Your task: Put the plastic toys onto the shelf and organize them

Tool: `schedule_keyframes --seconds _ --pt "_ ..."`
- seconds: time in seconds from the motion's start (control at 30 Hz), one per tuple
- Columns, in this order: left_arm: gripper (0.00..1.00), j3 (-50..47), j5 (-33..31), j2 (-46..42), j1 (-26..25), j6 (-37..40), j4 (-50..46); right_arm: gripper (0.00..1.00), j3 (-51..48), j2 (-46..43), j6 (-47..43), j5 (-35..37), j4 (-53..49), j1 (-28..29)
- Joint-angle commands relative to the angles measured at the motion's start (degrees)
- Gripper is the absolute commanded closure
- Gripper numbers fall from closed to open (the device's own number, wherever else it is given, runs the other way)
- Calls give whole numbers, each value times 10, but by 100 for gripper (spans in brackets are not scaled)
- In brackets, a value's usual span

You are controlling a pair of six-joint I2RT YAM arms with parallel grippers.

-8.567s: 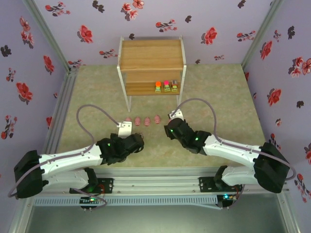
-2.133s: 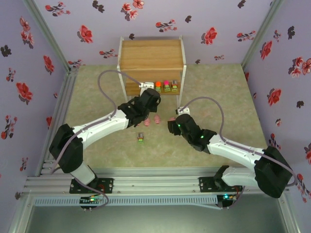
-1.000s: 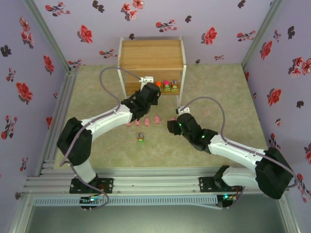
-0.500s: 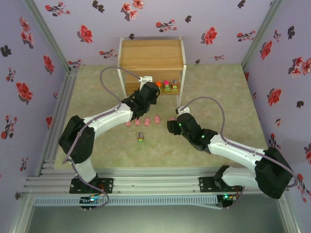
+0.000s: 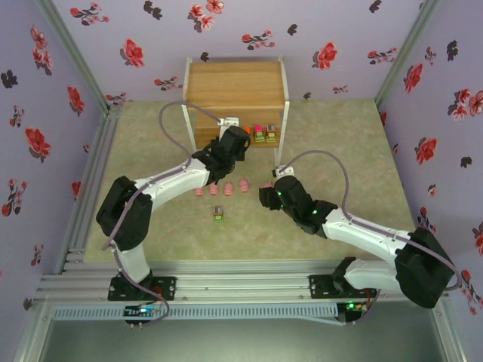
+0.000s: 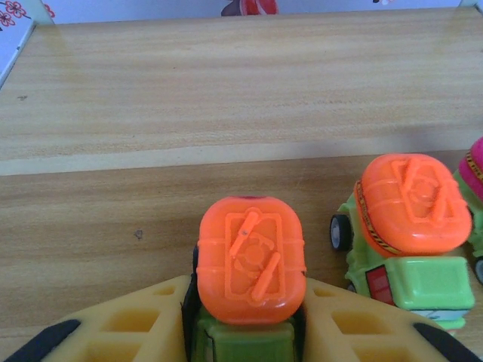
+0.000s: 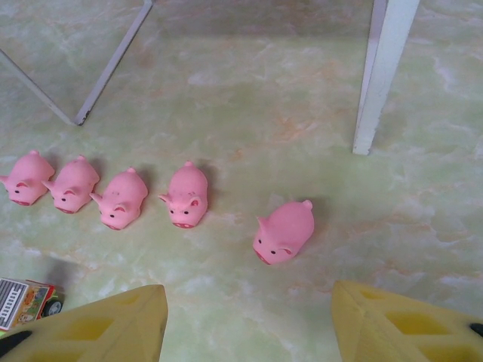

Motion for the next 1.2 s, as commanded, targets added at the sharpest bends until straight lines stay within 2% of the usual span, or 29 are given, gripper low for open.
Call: schedule_keyframes --seconds 0.0,1.17 --pt "63 16 -13 7 7 10 11 56 3 4 8 -6 12 -5" --pt "49 0 -2 -4 7 7 19 55 4 9 7 -10 13 -6"
